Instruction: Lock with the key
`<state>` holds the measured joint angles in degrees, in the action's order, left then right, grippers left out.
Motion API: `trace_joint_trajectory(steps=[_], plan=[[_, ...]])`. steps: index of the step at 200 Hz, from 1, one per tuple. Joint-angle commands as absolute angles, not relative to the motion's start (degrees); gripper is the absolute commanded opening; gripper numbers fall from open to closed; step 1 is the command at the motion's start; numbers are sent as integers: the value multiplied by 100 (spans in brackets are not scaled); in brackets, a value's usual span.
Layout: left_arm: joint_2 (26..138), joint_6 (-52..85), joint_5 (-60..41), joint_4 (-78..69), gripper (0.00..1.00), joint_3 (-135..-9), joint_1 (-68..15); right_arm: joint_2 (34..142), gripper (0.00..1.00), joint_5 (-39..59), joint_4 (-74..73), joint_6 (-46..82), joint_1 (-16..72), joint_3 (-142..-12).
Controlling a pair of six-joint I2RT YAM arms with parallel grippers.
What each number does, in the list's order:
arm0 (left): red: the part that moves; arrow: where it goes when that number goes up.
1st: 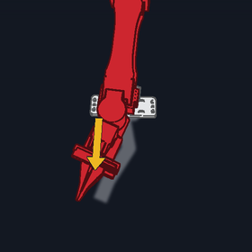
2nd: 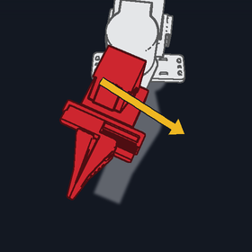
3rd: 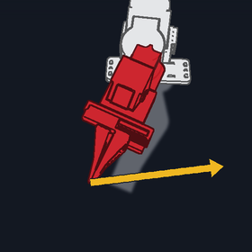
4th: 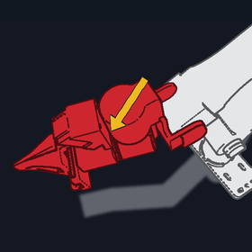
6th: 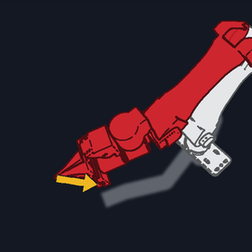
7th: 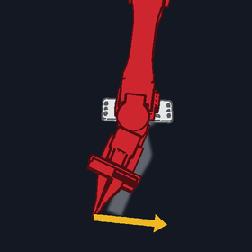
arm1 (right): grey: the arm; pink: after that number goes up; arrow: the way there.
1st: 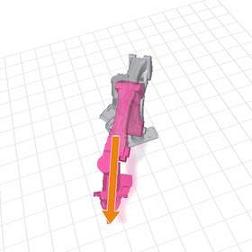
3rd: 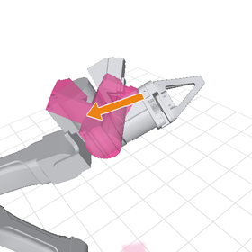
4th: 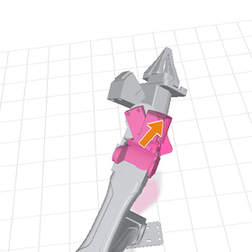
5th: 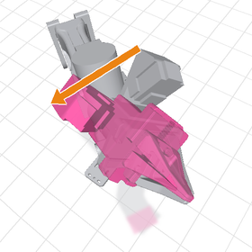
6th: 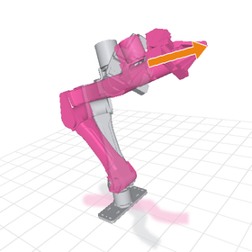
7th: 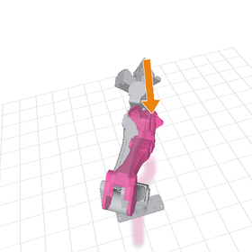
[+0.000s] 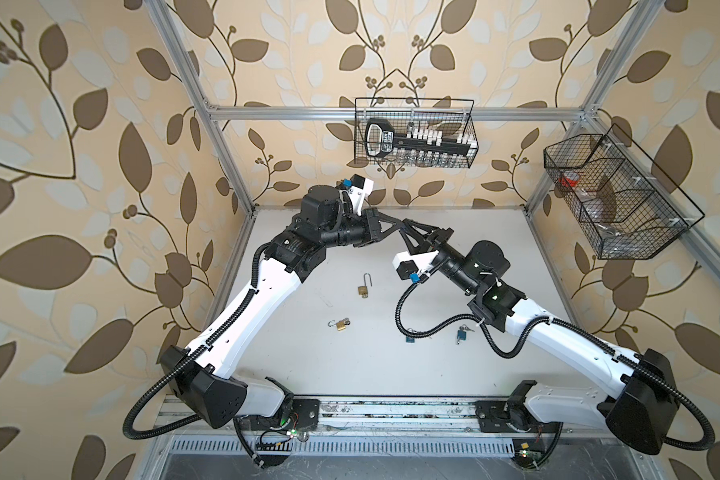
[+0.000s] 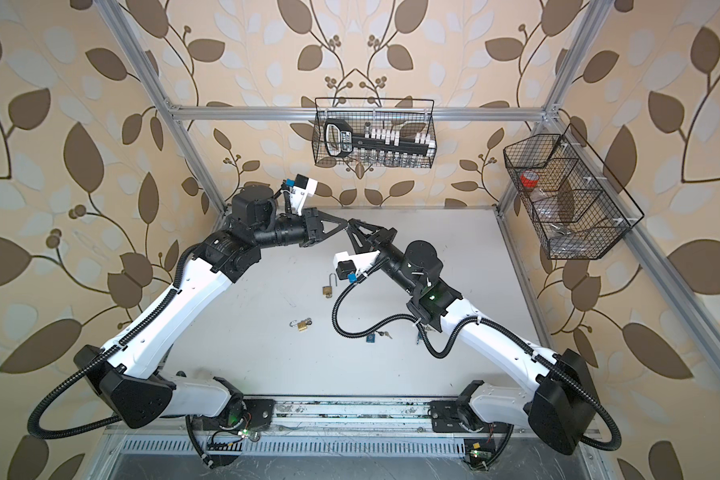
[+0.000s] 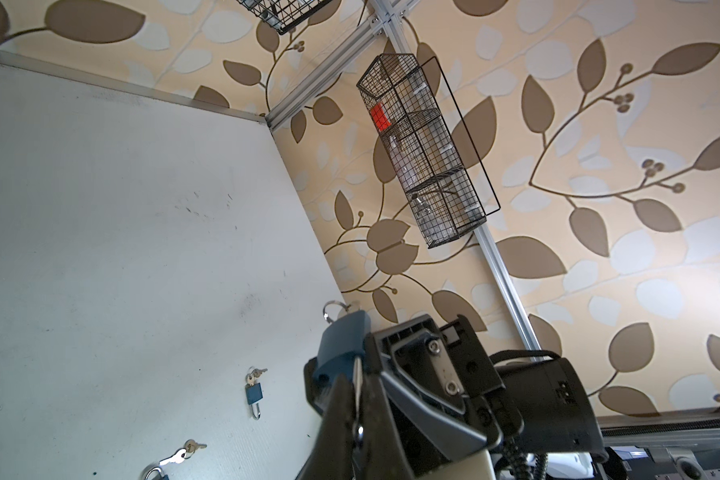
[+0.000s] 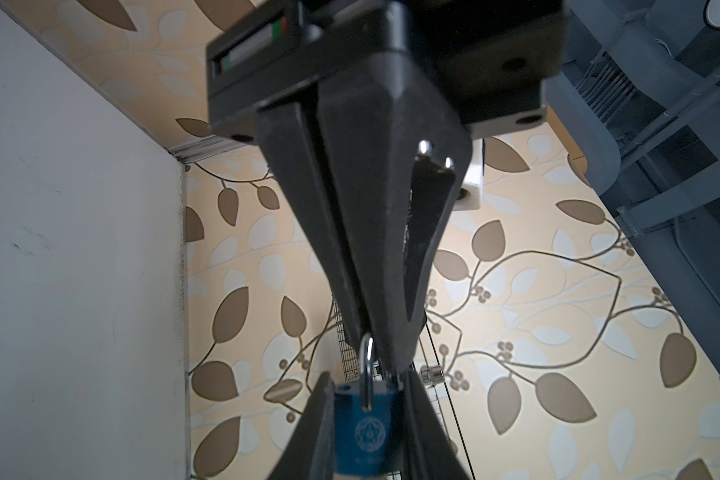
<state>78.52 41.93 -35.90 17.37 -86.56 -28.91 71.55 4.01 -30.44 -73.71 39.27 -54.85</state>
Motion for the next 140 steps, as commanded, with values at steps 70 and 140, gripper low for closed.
trace_joint_trajectory(steps=[70,140], plan=[[7550,3503,-3149,1979,0,-8938,-2935,7195,59,604,-2189,-6481,3946,-5950],[7515,2808,-3168,1949,0,-9179,-2639,7010,99,1076,-1599,-3967,3752,-5905]])
